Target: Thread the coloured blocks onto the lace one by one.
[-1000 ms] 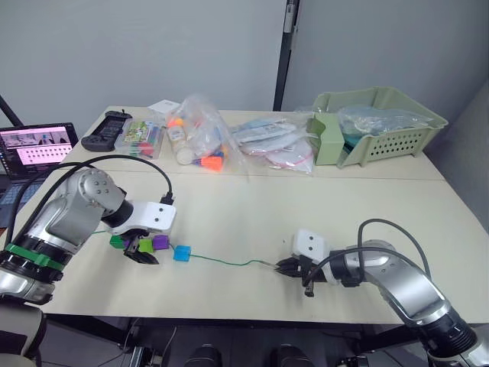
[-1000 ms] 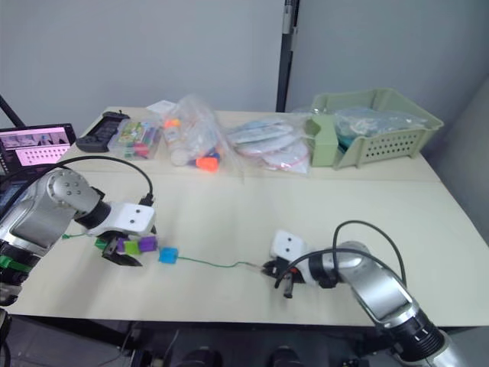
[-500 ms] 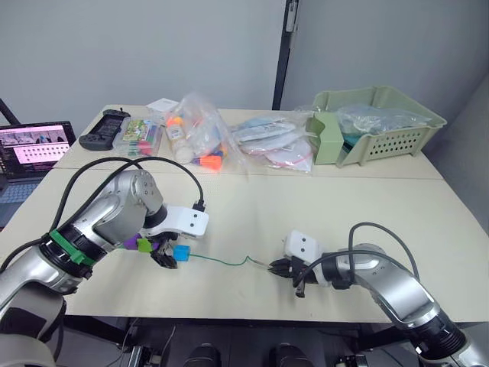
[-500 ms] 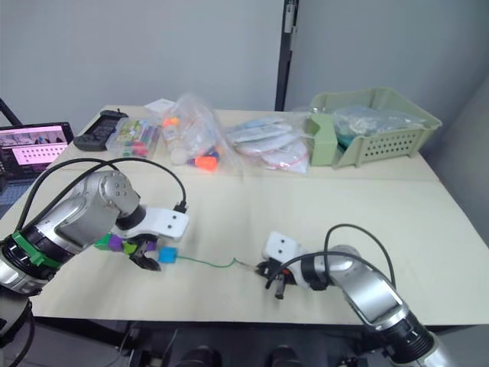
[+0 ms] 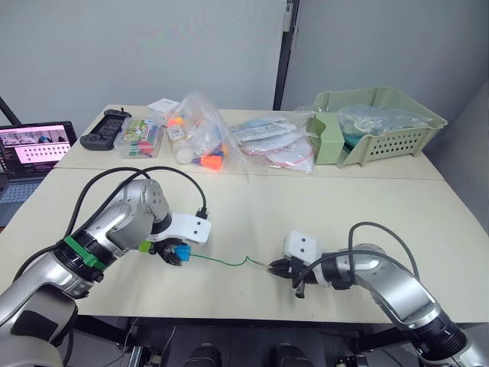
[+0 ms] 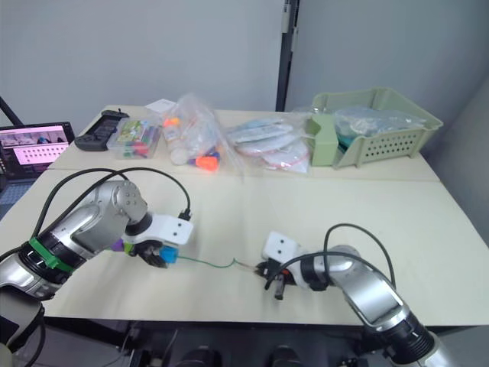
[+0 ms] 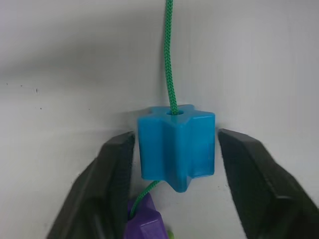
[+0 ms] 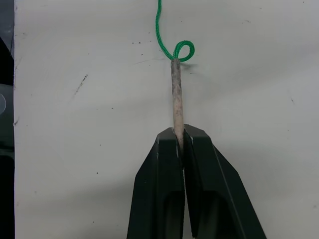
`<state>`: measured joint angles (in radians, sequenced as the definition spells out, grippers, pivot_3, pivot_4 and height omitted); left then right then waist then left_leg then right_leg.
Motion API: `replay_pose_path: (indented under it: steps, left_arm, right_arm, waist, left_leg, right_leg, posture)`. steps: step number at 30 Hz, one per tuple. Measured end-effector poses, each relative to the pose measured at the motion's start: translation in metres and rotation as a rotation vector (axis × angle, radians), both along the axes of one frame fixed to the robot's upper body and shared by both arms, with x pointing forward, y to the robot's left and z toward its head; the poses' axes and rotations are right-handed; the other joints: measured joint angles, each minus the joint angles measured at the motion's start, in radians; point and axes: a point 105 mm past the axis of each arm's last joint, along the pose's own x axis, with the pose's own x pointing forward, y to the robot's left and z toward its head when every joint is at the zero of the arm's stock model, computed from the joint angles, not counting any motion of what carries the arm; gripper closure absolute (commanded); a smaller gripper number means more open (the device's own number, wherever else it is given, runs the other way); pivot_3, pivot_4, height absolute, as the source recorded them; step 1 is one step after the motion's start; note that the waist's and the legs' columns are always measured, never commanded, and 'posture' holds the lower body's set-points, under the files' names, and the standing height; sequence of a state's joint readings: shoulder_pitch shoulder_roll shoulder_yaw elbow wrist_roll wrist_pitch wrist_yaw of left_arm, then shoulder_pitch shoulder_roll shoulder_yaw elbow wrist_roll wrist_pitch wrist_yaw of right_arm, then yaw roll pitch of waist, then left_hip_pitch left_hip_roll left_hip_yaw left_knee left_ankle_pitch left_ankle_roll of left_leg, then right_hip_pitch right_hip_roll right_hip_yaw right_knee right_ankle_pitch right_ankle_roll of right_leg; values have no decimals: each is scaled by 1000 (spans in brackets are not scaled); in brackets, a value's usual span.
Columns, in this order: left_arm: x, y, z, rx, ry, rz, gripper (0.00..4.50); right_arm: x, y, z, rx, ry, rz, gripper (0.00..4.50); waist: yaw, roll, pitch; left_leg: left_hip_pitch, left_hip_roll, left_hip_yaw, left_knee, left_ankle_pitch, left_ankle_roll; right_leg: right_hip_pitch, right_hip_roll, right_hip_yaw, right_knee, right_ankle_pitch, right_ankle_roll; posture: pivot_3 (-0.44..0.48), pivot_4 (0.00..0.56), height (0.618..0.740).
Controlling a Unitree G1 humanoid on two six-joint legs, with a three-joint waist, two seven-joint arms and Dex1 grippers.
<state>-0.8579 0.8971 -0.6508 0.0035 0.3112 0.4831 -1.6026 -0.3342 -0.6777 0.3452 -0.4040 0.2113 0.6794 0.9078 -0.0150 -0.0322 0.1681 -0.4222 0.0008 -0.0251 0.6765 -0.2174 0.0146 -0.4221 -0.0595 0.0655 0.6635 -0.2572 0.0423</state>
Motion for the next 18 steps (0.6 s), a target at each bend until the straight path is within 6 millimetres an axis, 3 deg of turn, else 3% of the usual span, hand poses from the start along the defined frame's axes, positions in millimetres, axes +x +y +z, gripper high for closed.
replay_pose_path:
  steps: [1, 7, 14, 18]
  left_arm:
    - [0, 0, 0, 1, -1, 1, 3091]
    - [1, 1, 0, -1, -4, -8, 3108]
    - [1, 14, -2, -2, -4, 9, 3108]
    - [5, 33, -1, 10, -16, 56, 3108]
  right_arm:
    - [0, 0, 0, -1, 1, -1, 4500]
    - [-1, -7, -2, -22, 8, -9, 4500]
    - [6, -47, -1, -82, -2, -127, 4500]
    - [7, -82, -4, -129, 7, -231, 4500]
  waist:
    - [0, 0, 0]
    - [0, 0, 0]
    - [-7, 0, 0]
    - [-11, 0, 0]
  left_leg:
    - [0, 0, 0, 0, 0, 0]
    - [0, 0, 0, 0, 0, 0]
    - [2, 1, 0, -1, 0, 0]
    - [3, 2, 1, -1, 0, 0]
  right_leg:
    - [0, 0, 0, 0, 0, 0]
    - [0, 0, 0, 0, 0, 0]
    - [1, 1, 0, 1, 0, 0]
    - [1, 1, 0, 1, 0, 0]
  posture:
    - [0, 150, 740]
    - [0, 150, 740]
    - [0, 150, 740]
    - [0, 150, 740]
